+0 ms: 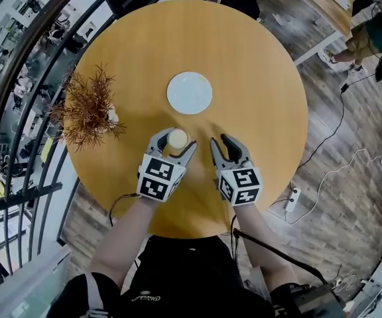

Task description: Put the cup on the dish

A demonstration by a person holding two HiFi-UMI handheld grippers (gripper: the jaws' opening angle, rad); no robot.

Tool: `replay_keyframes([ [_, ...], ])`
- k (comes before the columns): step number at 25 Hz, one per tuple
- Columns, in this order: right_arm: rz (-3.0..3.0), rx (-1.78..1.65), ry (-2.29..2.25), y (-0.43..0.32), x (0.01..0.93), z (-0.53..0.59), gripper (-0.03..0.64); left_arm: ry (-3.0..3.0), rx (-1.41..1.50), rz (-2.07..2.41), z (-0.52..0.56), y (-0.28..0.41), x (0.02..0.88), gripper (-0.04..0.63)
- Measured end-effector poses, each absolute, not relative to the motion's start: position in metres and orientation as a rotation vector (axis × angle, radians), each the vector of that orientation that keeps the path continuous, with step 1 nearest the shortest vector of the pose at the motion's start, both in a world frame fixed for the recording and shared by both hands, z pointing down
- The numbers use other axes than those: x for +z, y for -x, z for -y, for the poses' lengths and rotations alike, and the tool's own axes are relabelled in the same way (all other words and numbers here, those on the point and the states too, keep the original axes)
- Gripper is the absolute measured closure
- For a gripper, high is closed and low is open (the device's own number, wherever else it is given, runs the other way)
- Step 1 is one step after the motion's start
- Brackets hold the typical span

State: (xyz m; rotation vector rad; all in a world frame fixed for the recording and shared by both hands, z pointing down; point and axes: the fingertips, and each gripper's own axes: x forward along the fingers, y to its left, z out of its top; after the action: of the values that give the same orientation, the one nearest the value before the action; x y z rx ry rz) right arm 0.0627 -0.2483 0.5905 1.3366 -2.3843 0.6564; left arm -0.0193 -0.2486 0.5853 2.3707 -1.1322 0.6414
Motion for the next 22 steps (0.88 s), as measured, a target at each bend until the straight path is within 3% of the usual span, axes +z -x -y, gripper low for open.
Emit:
replay_keyframes([
  [22, 2.325, 0.710, -1.346, -0.088, 0.617, 0.257, 0.508, -2.347, 0.757, 1.243, 0.395, 0.014, 0.628, 0.339],
])
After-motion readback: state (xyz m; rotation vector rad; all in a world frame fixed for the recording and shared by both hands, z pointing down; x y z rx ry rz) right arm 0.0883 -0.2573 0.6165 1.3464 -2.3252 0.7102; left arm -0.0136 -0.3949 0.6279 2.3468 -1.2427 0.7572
